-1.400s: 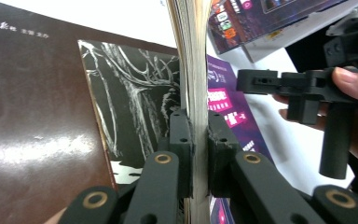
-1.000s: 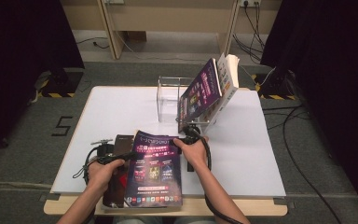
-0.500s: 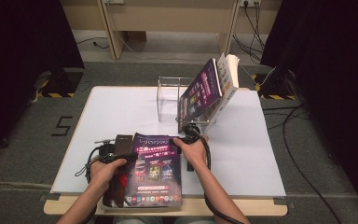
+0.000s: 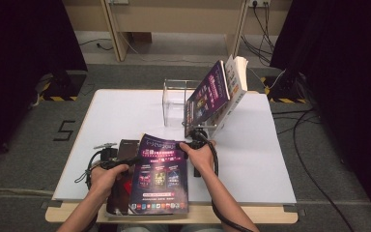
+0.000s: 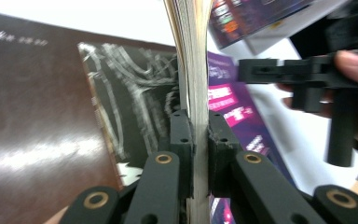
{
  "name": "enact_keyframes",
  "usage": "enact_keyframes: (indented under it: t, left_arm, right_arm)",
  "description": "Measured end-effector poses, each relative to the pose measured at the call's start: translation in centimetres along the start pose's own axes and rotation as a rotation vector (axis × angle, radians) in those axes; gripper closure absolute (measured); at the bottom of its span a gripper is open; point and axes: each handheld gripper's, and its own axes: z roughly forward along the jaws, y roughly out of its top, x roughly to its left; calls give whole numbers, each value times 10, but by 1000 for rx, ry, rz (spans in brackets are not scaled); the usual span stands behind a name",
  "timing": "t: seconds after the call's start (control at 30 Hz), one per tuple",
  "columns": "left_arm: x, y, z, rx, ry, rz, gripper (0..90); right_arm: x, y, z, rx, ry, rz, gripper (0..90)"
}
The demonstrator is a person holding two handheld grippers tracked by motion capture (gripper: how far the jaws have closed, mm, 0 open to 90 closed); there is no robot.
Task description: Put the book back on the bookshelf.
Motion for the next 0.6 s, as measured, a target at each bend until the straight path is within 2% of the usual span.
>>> enact_keyframes:
  t: [0.1,0.2,0.33,0.6]
  left_arm:
    - [0,0,-3,-17,-39,9,829]
    - [0,-1,-5,-20,-59,14,830]
    - [0,-1,-7,-28,-94,5,830]
    - [1,-2,-8,-23,-118,-10,830]
  right_arm:
    - [0,0,0,-4,7,-1,460]
    - [-1,0,0,-6,21,3,458]
    - [-2,1,1,-8,33,15,454]
    - [-7,1,3,-15,77,55,444]
